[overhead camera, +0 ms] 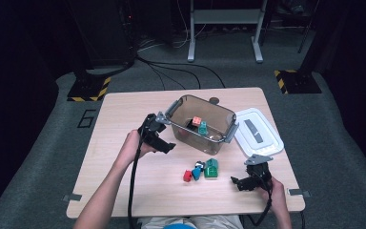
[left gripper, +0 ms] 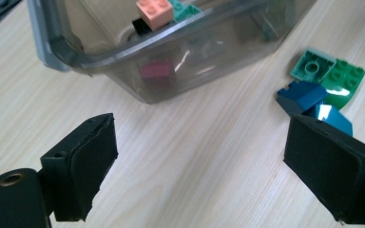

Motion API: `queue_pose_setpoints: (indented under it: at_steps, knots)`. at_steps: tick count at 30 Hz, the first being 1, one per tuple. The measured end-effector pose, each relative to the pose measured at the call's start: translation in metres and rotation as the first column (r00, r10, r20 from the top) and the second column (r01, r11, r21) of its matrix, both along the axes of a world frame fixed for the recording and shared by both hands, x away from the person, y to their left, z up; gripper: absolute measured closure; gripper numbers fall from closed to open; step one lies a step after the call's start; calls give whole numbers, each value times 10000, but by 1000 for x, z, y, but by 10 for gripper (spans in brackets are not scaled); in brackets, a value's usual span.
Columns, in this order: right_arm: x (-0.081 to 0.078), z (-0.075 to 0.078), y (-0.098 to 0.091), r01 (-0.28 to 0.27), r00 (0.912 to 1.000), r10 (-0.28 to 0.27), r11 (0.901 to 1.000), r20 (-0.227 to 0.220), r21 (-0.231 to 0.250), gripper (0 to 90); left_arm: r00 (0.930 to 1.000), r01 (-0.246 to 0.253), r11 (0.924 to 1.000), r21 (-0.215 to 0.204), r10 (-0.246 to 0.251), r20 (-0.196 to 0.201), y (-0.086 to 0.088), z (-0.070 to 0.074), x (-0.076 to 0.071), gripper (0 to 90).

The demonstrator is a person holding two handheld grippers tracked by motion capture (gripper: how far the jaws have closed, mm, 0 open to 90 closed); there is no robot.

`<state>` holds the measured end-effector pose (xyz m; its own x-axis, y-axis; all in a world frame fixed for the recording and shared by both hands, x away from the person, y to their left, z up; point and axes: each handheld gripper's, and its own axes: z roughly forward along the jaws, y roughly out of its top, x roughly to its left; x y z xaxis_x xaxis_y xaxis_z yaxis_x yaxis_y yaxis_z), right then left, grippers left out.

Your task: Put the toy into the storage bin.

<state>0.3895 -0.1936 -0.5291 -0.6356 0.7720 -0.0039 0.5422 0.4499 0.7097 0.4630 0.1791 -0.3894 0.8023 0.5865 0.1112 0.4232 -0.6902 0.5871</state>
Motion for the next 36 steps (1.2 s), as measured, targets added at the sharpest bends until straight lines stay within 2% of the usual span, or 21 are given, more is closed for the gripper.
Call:
queue_pose_setpoints:
  at_steps: [9, 18, 26, 29, 31, 36]
  knots:
    - [0, 0, 0, -2, 10000, 2, 10000, 2, -1, 0, 9988, 173, 9998, 44, -171, -462, -6, -32, -14, 60]
    - [0, 0, 0, -1, 10000, 1, 10000, 4, 0, 0, 9942, 522, 9985, -190, -538, -933, -25, -61, -25, 43]
    - [0, 0, 0, -2, 10000, 2, 10000, 11, -16, 0, 9894, 724, 9972, -181, -741, -1250, -43, -81, -34, 24]
    - [0, 0, 0, -3, 10000, 3, 10000, 2, -3, 0, 9886, 721, 9974, -29, -719, -1325, -50, -89, -36, 17]
    - [0, 0, 0, -5, 10000, 5, 10000, 12, -23, 0, 9860, 916, 9958, 39, -902, -1405, -55, -92, -37, 16]
    - [0, 0, 0, -3, 10000, 3, 10000, 3, -5, 0, 9847, 965, 9953, 91, -942, -1465, -60, -98, -40, 56]
